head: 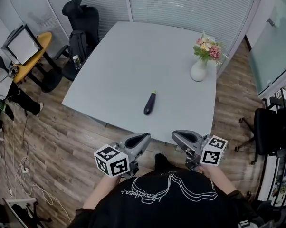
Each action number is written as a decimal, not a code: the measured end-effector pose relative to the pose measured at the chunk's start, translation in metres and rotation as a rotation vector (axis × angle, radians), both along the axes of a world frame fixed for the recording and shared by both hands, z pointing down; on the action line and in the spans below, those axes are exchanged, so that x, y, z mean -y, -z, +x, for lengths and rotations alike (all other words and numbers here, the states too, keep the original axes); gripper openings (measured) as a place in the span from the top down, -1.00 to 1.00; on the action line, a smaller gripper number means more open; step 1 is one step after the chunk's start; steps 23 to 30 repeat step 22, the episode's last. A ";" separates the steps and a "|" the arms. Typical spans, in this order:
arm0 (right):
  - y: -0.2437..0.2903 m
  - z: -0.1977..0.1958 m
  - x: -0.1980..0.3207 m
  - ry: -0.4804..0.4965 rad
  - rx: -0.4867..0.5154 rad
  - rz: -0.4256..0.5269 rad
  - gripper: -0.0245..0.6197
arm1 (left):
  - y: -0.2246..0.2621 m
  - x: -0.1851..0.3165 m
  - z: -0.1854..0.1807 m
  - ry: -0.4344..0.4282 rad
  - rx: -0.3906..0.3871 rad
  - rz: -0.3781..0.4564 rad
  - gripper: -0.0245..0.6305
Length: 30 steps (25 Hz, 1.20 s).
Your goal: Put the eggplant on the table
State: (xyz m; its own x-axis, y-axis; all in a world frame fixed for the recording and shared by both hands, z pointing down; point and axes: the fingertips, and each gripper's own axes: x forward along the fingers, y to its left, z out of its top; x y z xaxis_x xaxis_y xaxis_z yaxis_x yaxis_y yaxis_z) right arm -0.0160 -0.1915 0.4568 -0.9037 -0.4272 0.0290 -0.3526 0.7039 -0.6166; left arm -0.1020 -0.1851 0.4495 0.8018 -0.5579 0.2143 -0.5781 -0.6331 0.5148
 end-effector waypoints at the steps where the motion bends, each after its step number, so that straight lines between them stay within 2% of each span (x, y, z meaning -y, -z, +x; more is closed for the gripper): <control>1: 0.000 0.000 -0.003 0.001 0.000 0.002 0.90 | 0.001 -0.002 0.000 -0.001 0.006 0.008 0.86; 6: 0.000 0.002 -0.011 -0.007 0.005 0.000 0.90 | 0.004 -0.010 0.003 -0.012 0.027 0.033 0.87; 30: -0.003 0.004 -0.014 -0.015 0.007 -0.006 0.90 | 0.004 -0.013 0.004 -0.003 0.027 0.029 0.87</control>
